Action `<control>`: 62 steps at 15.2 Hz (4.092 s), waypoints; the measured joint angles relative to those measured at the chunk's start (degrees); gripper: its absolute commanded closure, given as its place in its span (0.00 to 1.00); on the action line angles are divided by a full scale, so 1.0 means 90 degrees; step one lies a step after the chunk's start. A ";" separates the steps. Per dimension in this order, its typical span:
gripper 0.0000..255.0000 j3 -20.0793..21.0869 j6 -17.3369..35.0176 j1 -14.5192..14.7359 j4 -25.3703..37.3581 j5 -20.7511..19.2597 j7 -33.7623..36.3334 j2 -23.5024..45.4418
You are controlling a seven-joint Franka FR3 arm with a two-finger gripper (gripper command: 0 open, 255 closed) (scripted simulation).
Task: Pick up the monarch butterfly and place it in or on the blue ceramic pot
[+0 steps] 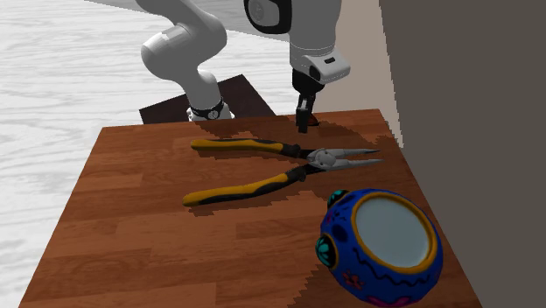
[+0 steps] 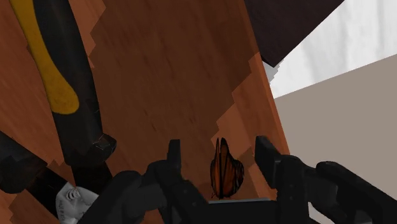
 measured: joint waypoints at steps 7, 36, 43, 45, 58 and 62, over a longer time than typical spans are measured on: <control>1.00 0.0000 0.0000 0.0000 0.0000 0.0000 0.0000 -0.0001; 1.00 -0.0216 -0.2425 -0.0021 0.1751 -0.0076 -0.0102 -0.0680; 1.00 -0.0266 -0.3072 -0.0048 0.2428 -0.0115 -0.0124 -0.0651; 1.00 -0.0265 -0.3227 -0.0048 0.2589 -0.0117 -0.0115 -0.0644; 1.00 -0.0668 -0.3432 -0.0333 0.4024 -0.0404 -0.0634 0.0594; 1.00 -0.0893 -0.3383 -0.0480 0.4790 -0.0513 -0.0962 0.1405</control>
